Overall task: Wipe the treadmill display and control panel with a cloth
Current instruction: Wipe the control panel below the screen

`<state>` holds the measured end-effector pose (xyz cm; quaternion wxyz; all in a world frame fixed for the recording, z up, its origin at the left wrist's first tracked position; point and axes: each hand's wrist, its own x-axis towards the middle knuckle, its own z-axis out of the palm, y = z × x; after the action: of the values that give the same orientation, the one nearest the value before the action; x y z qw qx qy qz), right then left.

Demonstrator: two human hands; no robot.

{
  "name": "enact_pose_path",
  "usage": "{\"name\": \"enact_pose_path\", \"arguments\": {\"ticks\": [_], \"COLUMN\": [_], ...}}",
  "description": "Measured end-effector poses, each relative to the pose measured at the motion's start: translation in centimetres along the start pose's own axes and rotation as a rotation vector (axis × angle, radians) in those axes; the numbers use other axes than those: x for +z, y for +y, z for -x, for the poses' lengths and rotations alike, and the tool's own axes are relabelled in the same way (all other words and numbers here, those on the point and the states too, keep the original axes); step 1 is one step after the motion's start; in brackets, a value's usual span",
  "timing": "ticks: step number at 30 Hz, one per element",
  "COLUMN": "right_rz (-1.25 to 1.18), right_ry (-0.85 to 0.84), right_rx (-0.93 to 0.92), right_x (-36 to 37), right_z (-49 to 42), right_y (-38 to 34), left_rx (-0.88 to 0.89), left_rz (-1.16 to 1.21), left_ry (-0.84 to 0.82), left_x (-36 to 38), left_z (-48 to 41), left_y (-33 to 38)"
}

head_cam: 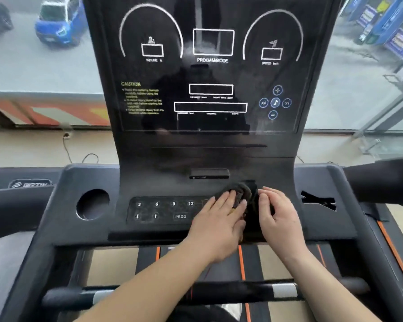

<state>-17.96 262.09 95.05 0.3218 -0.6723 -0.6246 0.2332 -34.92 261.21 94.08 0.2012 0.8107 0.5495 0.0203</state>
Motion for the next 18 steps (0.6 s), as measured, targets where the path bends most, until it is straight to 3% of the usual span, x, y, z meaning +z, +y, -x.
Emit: {"name": "enact_pose_path", "arguments": {"ticks": [8,13,15,18], "right_rz": [0.055,0.033,0.027,0.022], "right_ry": [-0.147,-0.172,-0.166,-0.122], "right_rx": [-0.237,-0.286,-0.283,-0.27], "right_x": [8.4,11.4,11.5,10.5], "right_z": [0.5,0.4,0.1,-0.5], "right_y": [-7.8,-10.4,-10.5,-10.1], "left_rx": [-0.155,-0.374,-0.363,-0.163], "left_rz": [-0.07,-0.07,-0.08,-0.155], "left_ry": [0.179,0.249,0.291,0.334], "left_x": [-0.3,-2.6,-3.4,-4.5], "left_z": [8.6,10.3,8.5,5.4], "left_y": [-10.8,-17.4,-18.0,-18.6]}}
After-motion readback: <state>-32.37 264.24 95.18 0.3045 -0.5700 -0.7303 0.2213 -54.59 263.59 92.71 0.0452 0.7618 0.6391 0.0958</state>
